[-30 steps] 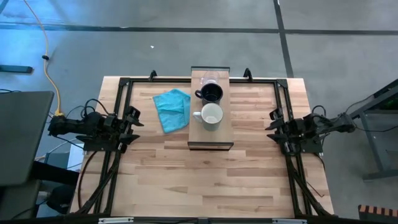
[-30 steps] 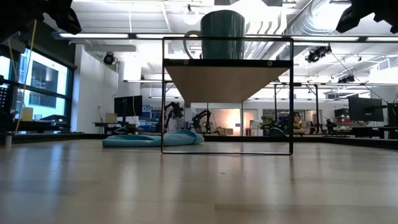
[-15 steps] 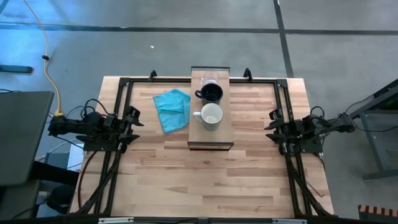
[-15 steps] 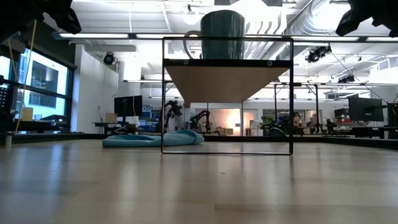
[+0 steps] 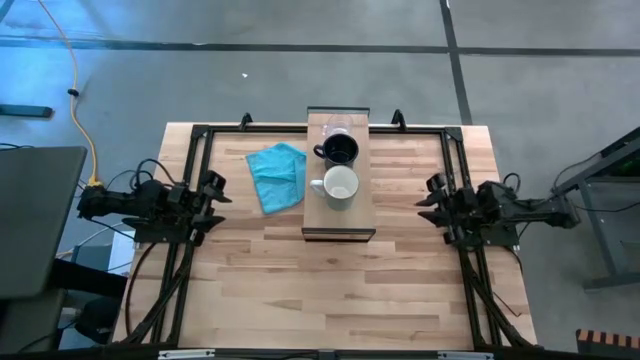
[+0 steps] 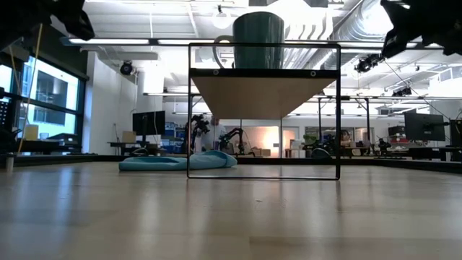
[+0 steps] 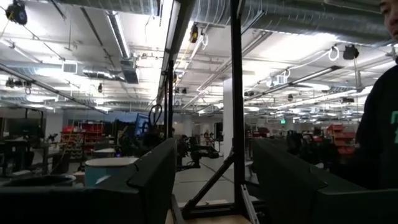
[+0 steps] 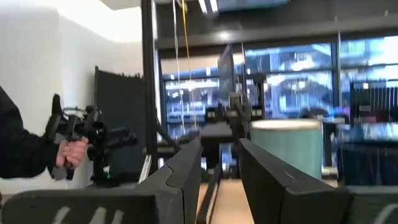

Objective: Stack small to large cups/mugs on shelf
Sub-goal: Return to Home Position

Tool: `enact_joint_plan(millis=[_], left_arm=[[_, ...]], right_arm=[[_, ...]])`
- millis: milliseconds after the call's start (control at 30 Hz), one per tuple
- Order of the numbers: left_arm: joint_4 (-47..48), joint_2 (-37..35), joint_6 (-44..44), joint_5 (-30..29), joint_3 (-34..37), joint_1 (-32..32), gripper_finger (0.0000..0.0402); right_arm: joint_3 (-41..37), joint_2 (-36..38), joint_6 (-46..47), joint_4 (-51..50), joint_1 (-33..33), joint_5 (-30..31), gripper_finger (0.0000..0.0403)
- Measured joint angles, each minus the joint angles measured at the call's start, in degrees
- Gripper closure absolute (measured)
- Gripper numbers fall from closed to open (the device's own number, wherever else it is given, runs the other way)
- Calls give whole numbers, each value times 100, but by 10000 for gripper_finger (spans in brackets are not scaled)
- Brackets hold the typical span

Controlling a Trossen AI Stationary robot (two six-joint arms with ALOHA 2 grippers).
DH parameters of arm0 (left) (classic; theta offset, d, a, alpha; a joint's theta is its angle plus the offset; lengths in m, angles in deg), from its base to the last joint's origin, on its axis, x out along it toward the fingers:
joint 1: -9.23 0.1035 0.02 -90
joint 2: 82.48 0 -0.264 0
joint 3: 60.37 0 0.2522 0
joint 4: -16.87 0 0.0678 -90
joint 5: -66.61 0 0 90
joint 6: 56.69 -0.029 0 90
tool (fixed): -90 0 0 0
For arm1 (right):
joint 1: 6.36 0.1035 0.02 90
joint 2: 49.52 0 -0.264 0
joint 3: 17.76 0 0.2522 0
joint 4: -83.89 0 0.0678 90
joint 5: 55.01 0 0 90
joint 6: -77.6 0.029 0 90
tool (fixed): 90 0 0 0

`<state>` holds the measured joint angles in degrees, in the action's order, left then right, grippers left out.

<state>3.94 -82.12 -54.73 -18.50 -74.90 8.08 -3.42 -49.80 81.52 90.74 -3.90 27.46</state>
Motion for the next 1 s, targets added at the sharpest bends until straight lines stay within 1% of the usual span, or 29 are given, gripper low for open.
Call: enact_joint_plan(millis=[267, 367, 500, 667, 800, 1000], left_arm=[[178, 0, 180, 0, -1, 0, 202], [458, 0, 353, 0, -2, 0, 202], [855, 0, 535, 0, -2, 0, 202], [1205, 0, 584, -2, -2, 0, 202], [1378, -1, 574, -2, -2, 0, 202], [1616, 0, 530, -123, -2, 0, 202]], right_arm=[[0, 0, 189, -525, -35, -123, 302], [0, 0, 373, -842, -35, -123, 302], [0, 0, 375, -988, -35, -104, 302], [0, 0, 464, -1512, -35, 96, 302], [0, 0, 372, -1578, -35, 152, 302], [0, 0, 366, -1983, -34, 756, 302]])
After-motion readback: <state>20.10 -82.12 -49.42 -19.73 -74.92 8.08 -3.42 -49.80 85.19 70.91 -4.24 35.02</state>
